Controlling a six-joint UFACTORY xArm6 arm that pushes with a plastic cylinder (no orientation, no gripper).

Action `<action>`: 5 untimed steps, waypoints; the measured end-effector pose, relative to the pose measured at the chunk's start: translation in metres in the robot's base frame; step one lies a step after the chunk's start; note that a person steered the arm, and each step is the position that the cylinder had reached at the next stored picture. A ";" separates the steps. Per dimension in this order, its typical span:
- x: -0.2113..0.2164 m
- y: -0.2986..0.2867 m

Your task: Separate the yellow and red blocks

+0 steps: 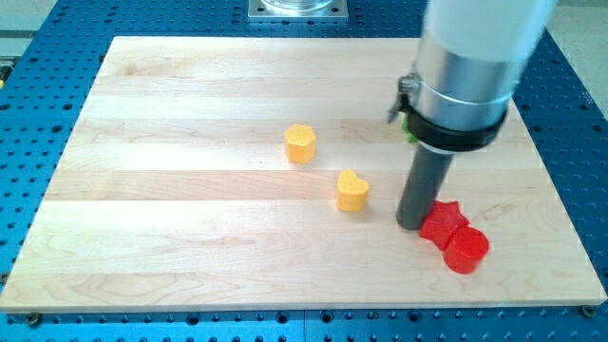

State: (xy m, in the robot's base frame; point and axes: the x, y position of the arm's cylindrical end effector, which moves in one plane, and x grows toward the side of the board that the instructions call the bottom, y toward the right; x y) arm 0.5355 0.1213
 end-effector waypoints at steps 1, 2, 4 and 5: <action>0.018 -0.042; 0.034 -0.011; 0.034 0.054; 0.040 0.024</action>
